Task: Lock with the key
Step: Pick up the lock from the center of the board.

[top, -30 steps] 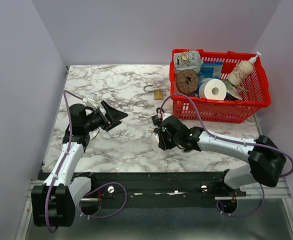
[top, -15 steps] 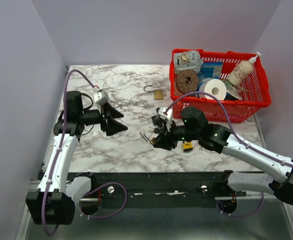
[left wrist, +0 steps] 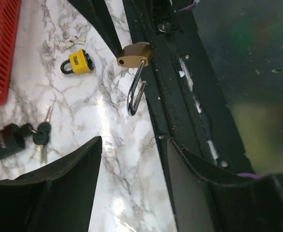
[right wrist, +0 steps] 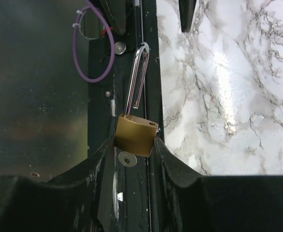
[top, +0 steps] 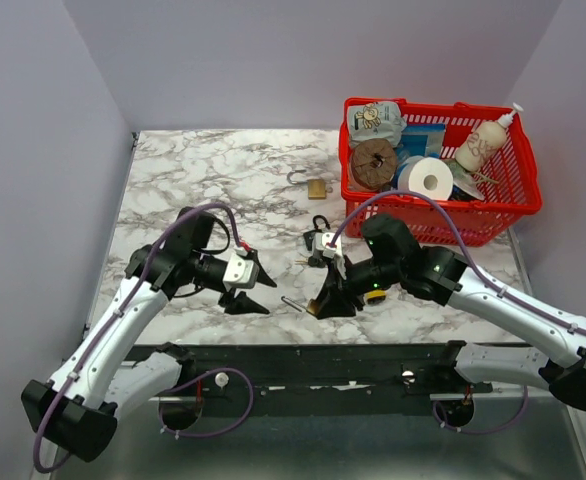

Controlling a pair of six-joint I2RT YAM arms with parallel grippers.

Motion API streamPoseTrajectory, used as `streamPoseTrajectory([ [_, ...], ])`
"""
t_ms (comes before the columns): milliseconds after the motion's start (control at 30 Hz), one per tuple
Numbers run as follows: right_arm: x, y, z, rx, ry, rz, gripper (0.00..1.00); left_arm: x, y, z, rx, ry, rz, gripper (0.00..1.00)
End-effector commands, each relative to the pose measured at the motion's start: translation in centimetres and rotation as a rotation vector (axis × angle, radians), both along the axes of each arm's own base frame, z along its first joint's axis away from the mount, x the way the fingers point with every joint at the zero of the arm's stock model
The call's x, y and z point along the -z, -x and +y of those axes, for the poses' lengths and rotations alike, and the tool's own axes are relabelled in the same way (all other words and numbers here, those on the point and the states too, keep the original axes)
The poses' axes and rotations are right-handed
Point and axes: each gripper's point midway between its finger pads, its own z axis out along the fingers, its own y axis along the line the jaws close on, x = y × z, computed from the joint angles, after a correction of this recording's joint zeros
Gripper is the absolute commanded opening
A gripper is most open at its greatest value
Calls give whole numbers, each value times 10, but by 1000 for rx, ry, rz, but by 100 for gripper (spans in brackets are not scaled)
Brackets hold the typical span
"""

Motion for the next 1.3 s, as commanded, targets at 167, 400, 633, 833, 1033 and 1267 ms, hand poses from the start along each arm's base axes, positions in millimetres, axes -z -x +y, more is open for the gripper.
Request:
streamPoseTrajectory([
  [167,-17,13,2,-76,-38,7,1,-11,-9,-34,-32,19,-83,58],
  [400,-16,12,5,-76,-36,12,1,-9,-1,-42,4,21,-87,45],
  [633,-18,12,6,-65,-39,28,1,-8,12,-48,58,22,-66,27],
  [833,-24,13,5,-56,-52,47,15,-10,17,-47,67,5,-43,0],
  [1033,-44,5,-12,18,-120,40,100,-28,16,-47,-48,44,136,0],
  [1267,-65,3,-22,-14,-153,-92,100,-63,2,-47,-176,139,296,0],
])
